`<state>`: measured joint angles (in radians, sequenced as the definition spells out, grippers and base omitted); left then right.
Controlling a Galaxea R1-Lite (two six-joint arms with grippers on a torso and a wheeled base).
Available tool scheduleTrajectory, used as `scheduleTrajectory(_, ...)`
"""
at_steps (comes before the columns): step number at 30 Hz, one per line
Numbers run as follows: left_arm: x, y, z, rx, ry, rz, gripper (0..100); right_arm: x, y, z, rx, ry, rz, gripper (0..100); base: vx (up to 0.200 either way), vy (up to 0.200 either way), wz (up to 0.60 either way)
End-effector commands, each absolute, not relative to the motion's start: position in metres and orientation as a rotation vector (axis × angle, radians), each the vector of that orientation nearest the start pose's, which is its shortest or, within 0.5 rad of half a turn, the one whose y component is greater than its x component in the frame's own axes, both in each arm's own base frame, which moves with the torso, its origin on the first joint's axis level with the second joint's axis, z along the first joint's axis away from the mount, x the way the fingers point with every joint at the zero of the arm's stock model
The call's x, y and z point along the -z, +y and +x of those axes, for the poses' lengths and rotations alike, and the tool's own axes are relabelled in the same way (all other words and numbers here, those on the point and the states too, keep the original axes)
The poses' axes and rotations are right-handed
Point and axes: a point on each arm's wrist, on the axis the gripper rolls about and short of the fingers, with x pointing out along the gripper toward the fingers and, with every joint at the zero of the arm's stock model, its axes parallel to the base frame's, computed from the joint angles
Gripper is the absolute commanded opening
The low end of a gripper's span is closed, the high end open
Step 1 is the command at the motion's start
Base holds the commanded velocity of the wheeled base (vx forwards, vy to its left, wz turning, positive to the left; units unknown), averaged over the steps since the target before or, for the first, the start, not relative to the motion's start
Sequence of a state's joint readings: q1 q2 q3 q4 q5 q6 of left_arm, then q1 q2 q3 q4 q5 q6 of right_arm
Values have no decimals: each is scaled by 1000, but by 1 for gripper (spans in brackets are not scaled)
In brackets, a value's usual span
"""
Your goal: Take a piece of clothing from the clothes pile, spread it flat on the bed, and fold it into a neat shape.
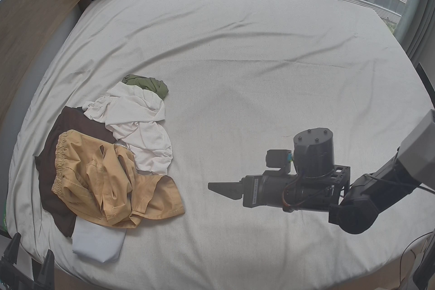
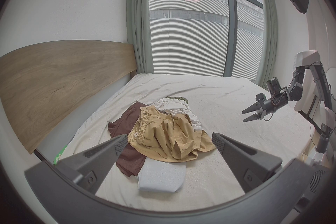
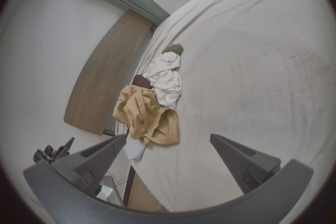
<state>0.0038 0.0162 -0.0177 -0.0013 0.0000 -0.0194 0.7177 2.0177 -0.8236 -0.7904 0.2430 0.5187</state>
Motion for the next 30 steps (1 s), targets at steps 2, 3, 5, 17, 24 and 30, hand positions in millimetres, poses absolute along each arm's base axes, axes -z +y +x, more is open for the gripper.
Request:
scheduleTrajectory(2, -76, 0, -23, -3, -2, -20, 100, -81, 255, 272, -838, 671, 362, 100, 0, 0, 0)
scheduleTrajectory(3, -76, 0, -23, -3, -2, -20, 100, -81, 255, 272, -838, 671, 362, 100, 0, 0, 0)
scheduleTrajectory(5, -76, 0, -23, -5, -2, -20, 100, -80, 260, 276, -849, 665, 362, 100, 0, 0, 0)
scheduleTrajectory(17, -76, 0, -23, -3, -2, -21, 100, -54, 293, 281, -906, 708, 349, 100, 0, 0, 0)
scheduleTrajectory(24, -76, 0, -23, -5, -2, -21, 100, -46, 316, 290, -921, 708, 389, 100, 0, 0, 0)
scheduleTrajectory(30, -76, 0, -23, -3, -2, -21, 100, -28, 331, 292, -923, 738, 376, 100, 0, 0, 0)
